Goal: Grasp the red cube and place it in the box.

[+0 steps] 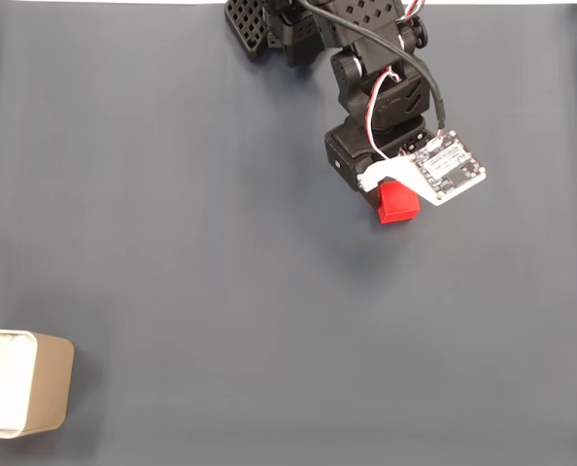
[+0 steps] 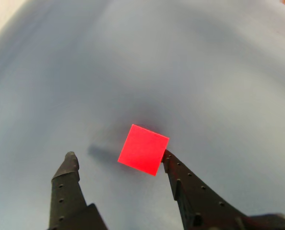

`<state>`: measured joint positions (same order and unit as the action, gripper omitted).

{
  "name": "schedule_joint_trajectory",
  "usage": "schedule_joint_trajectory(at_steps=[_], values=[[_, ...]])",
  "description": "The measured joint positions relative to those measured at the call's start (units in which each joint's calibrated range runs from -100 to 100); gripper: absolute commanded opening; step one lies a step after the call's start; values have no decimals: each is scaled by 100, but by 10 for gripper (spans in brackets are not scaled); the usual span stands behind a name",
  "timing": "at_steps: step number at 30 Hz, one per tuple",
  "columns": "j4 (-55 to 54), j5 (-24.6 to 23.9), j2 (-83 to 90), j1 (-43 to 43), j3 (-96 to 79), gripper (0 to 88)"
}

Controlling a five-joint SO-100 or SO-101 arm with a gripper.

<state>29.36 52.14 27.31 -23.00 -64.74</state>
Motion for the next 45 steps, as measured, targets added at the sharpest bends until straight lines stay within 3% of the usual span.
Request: schedule_joint_trajectory(at_steps=[25, 45], values=[[-40, 0, -35, -237, 172, 382], [-56, 122, -122, -267, 172, 184]])
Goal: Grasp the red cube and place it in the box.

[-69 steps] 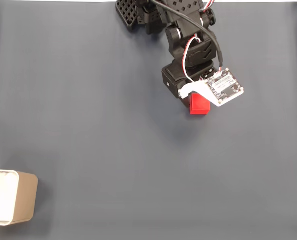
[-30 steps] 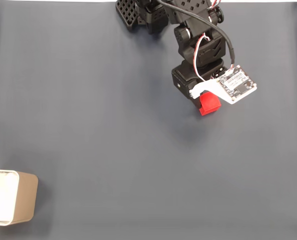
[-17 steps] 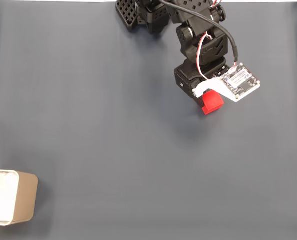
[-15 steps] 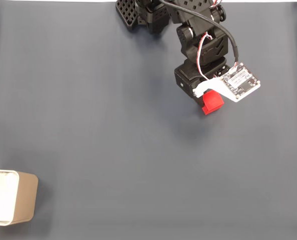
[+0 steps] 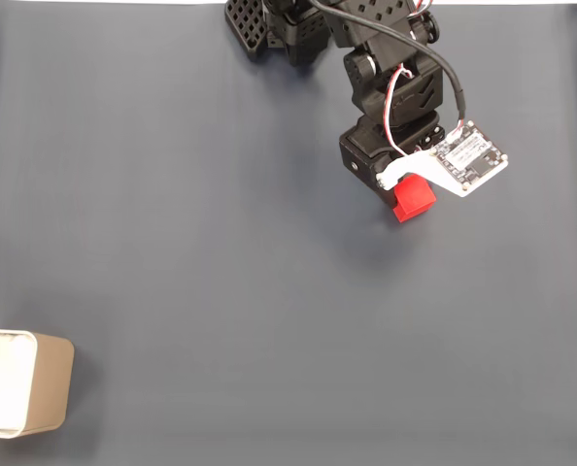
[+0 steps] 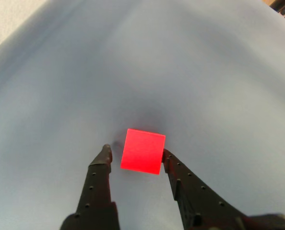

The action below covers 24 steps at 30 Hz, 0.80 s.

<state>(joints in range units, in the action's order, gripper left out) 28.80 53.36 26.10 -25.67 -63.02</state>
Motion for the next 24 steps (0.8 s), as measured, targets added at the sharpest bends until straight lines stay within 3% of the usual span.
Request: schedule_joint_trajectory(at_steps=[15, 24], values=[[-16, 0, 0, 0, 36, 66], [-16, 0, 0, 0, 81, 51]])
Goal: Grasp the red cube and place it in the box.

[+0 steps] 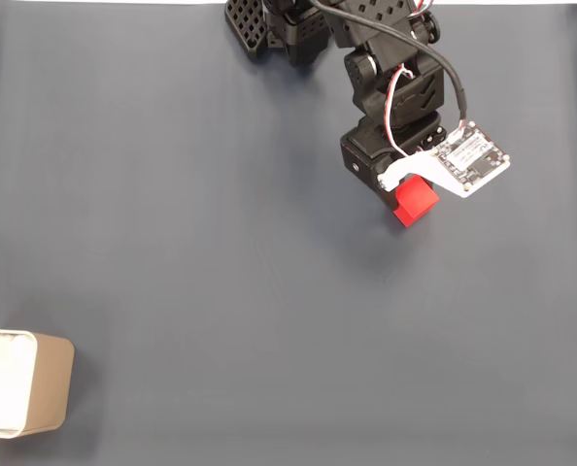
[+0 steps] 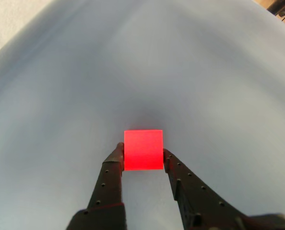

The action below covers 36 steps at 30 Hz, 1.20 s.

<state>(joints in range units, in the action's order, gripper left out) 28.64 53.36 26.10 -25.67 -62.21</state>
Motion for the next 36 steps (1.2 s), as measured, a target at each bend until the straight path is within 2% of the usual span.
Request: schedule_joint_trajectory(at_steps=[36], values=[[1066, -127, -35, 1847, 2251, 33]])
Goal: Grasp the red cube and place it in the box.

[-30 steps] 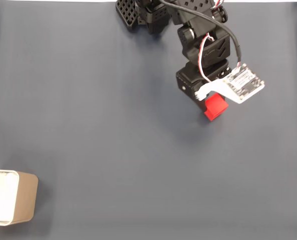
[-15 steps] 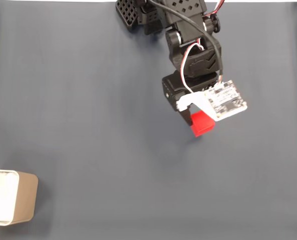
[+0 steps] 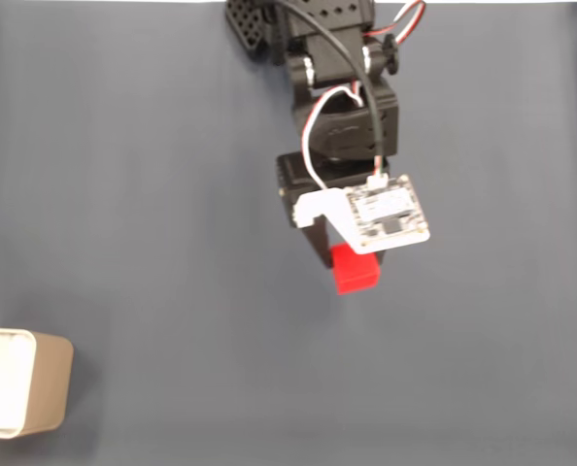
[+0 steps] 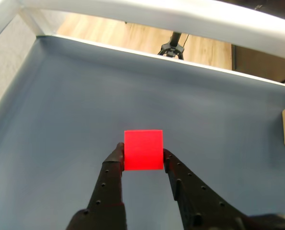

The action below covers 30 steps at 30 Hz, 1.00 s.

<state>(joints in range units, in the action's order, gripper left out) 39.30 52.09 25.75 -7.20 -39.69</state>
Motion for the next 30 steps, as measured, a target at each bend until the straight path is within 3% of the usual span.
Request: schedule_joint_trajectory(at_steps=[30], values=[[151, -54, -2050, 1654, 2984, 32]])
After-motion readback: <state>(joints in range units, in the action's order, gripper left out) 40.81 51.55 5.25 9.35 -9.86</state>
